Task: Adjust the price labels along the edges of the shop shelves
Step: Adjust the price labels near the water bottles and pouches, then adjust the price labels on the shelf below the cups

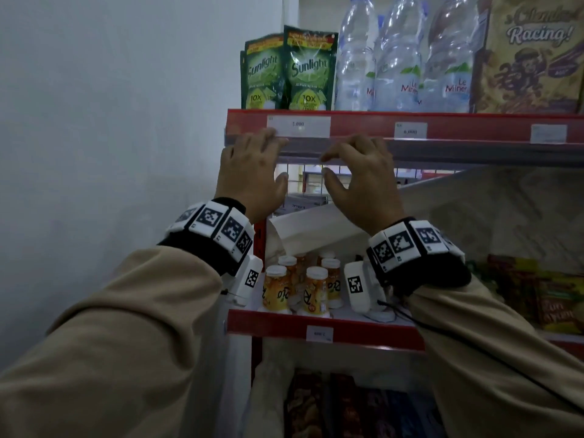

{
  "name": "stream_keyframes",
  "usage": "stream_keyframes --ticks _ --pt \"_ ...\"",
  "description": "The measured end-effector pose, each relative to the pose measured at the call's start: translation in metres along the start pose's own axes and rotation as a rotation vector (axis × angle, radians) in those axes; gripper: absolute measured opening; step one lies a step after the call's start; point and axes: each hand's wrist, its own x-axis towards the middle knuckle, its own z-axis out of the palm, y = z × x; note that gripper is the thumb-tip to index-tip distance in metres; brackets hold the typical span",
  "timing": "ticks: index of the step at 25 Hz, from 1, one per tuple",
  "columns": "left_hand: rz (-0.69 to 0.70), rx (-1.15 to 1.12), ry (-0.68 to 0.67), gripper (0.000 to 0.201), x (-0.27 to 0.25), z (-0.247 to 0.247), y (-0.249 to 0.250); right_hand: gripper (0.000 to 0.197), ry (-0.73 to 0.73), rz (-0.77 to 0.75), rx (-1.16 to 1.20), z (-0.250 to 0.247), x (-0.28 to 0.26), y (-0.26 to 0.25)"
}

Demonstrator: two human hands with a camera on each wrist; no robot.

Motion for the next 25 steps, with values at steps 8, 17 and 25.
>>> stream_keyframes --ticks 8,17,25 --pt "-0.177 0.0 -0.26 0.048 -0.148 0.052 0.021 0.011 -0.274 0.168 0.242 0.039 -0.167 -0.011" --pt "-0.644 -0.256 -0.473 0.078 -0.225 0.076 0.008 0.033 -0.487 0.235 0.159 0.058 -0.242 -0.027" --pt "-0.613 -0.301 -0.381 0.087 -0.248 0.083 0.014 0.025 -0.316 0.32 0.186 0.074 -0.242 -0.032"
